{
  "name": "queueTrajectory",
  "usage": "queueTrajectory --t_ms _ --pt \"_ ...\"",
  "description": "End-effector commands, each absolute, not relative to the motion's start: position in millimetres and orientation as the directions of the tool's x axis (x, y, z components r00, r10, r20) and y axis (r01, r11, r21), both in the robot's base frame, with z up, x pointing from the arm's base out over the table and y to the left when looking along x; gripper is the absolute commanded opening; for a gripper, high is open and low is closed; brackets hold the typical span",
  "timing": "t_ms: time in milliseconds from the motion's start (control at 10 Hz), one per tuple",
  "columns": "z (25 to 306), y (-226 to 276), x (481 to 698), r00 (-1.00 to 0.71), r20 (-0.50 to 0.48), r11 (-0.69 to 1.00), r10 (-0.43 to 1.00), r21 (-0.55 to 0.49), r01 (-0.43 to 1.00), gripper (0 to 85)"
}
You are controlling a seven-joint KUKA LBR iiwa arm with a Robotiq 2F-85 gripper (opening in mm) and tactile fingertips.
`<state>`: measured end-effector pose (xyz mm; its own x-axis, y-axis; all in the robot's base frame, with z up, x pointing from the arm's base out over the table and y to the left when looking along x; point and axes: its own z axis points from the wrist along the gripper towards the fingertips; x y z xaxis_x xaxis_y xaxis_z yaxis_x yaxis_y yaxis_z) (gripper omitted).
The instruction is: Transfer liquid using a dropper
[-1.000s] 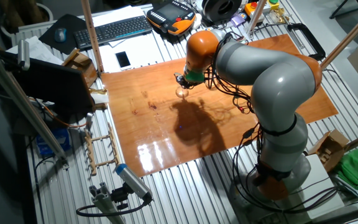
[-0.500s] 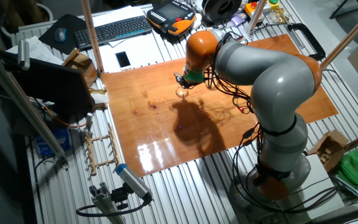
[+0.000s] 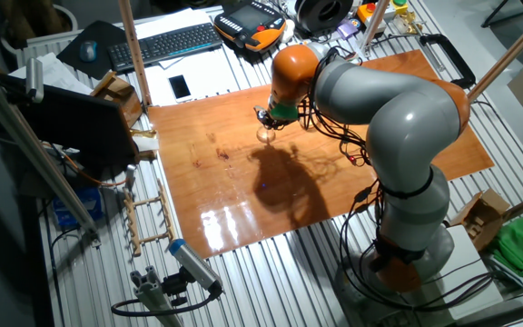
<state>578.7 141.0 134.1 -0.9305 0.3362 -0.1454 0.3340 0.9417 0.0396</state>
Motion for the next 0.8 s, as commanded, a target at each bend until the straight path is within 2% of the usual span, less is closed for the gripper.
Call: queueTrajectory --t_ms 0,100,700 --pt "134.1 141.0 578.7 -0.930 -0.146 0.941 0.338 0.042 0.335 16.3" --pt "134.0 140.9 578.6 -0.930 -0.148 0.942 0.337 0.045 0.334 1.0" --pt "132.9 140.7 578.9 -0.929 -0.153 0.942 0.337 0.049 0.333 1.0"
